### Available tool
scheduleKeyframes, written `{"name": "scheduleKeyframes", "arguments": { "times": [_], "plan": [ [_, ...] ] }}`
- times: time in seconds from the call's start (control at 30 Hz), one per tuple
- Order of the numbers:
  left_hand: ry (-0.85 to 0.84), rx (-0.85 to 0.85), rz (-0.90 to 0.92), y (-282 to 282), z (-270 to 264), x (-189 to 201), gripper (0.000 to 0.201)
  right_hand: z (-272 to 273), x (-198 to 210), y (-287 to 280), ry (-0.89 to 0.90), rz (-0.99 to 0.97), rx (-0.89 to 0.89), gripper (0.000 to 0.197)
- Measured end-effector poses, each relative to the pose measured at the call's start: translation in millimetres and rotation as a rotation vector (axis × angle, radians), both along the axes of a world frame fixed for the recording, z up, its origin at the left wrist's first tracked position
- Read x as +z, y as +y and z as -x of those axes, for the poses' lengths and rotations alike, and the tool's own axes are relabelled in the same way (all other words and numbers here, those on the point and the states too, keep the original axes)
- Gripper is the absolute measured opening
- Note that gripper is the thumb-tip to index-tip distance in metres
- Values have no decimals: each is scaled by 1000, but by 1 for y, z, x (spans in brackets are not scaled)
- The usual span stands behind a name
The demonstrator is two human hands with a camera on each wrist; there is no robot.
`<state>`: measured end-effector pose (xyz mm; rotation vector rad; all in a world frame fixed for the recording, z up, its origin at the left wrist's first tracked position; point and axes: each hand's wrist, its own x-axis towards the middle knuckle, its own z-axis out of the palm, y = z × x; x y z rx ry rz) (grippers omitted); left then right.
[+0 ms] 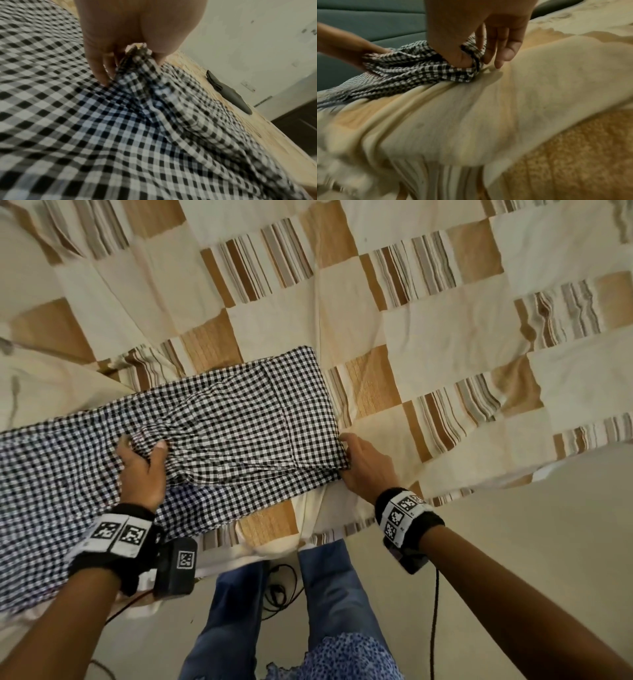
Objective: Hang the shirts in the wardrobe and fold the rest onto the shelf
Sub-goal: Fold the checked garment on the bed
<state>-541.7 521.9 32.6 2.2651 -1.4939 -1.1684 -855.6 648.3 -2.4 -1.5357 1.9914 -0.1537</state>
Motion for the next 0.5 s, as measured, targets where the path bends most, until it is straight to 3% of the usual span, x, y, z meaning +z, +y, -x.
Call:
{"name": "scheduleKeyframes", "arguments": {
  "times": [0.13, 0.27, 0.37, 0.5],
  "plan": [
    [-318, -163, 327, 3, 17, 0, 60, 5, 15, 3, -8, 263, 84, 51],
    [-368, -477, 372, 8, 57, 3, 51, -8, 28, -28, -54, 565, -69, 35],
    [-365, -665, 343, 17, 93, -3, 54, -42, 25, -65, -75, 550, 56, 34],
    [-446, -808, 197, 36, 107, -34, 66, -69, -10, -79, 229, 280, 508, 58]
  ]
}}
